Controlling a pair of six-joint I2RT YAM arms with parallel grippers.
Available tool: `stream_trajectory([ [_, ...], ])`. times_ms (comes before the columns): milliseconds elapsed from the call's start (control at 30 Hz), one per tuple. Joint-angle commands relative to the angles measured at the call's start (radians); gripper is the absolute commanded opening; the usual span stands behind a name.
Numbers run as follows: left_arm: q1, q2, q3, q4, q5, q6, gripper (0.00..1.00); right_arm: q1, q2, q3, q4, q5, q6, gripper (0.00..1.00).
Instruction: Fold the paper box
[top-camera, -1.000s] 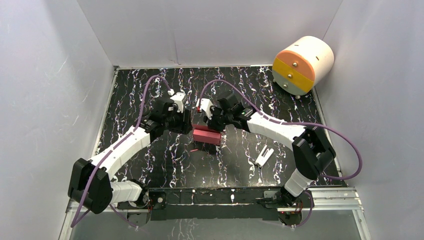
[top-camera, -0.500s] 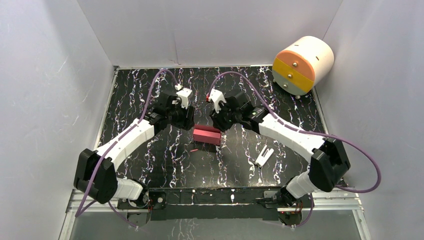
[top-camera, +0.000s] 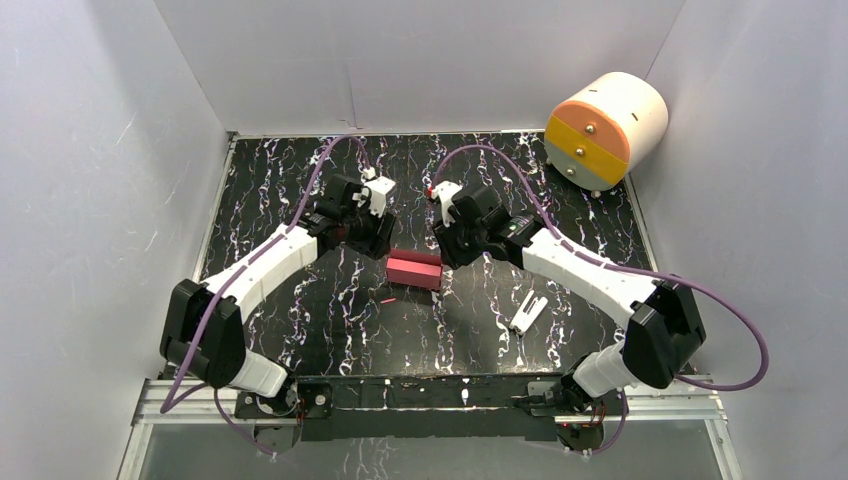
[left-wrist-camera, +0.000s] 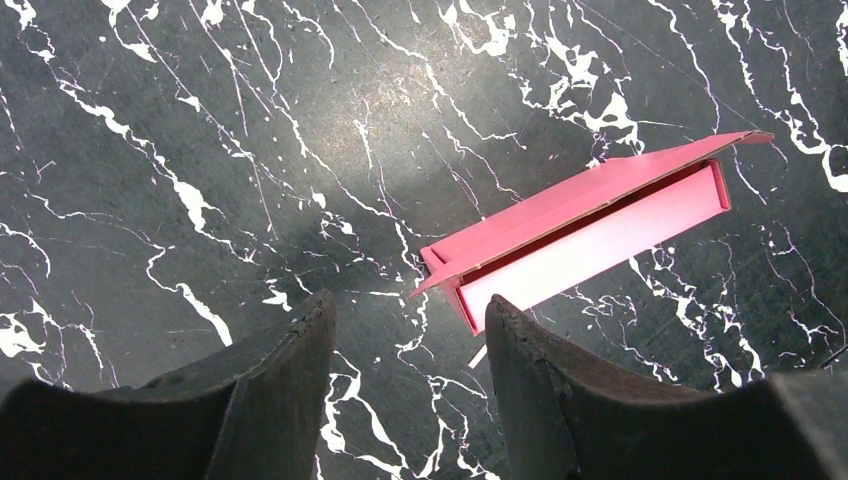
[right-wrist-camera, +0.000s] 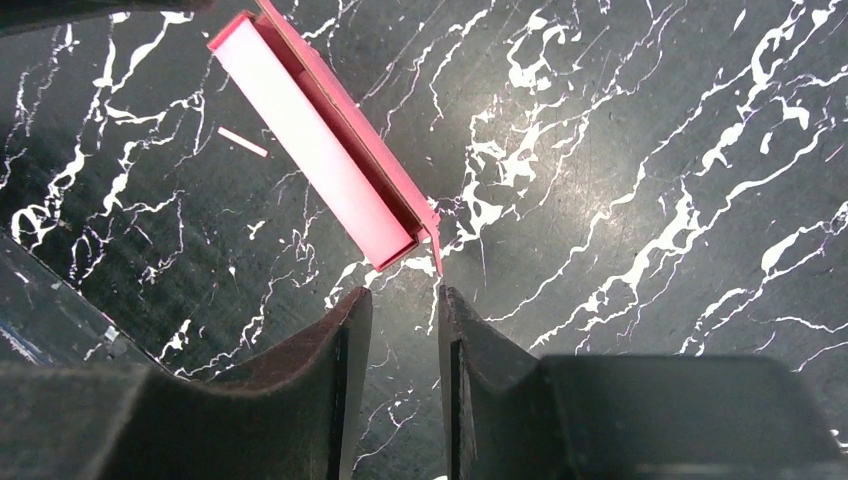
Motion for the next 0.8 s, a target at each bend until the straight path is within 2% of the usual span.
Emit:
stream_trajectory([
  [0, 0.005, 0.017, 0.049, -0.043, 0.033, 0.052, 0.53, -0.002, 0.028, 0.014, -0.006, 0.028, 0.034, 0.38],
  [767, 0.005, 0.089, 0.094, -0.072, 0.126, 0.084, 0.41, -0.003, 0.112, 0.035, 0.049, 0.049, -0.005, 0.32],
])
